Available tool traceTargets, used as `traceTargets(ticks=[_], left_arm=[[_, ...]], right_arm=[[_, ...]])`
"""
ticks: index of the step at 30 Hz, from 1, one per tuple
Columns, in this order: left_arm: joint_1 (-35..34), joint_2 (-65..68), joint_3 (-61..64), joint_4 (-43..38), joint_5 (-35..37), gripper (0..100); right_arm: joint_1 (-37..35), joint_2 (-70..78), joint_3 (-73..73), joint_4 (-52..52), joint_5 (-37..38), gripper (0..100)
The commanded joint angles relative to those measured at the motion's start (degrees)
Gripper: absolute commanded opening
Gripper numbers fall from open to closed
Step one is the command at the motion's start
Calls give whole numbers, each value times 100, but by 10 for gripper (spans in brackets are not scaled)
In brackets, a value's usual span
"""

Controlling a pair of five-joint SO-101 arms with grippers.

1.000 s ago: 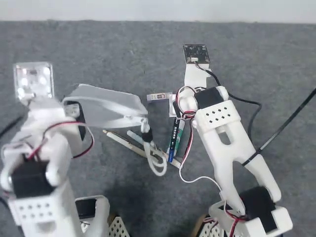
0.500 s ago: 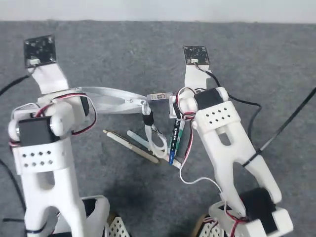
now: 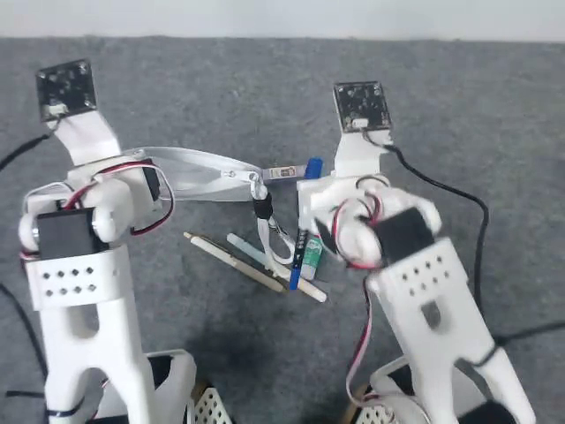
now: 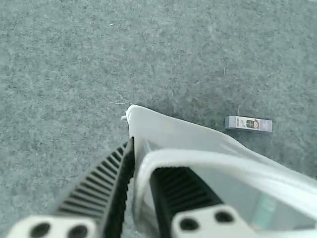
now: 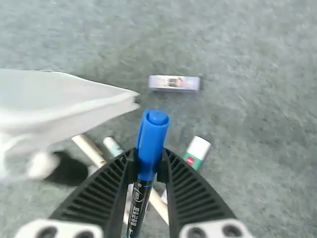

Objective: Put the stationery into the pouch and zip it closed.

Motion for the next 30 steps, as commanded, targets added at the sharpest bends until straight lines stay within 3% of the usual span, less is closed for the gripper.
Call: traceTargets(ticks=[1, 12, 23, 30], left_arm=[[9, 26, -31, -149, 114, 9], [9, 26, -22, -141, 114, 10], [0, 26, 40, -176, 114, 10], [0, 18, 31, -167, 114, 10]], right_arm=[[-382, -787, -44, 13, -53, 7], [-1226, -2316, -44, -101, -53, 7], [-1534, -2466, -35, -2580, -18, 7], [-1516, -2457, -26, -3521, 202, 7]])
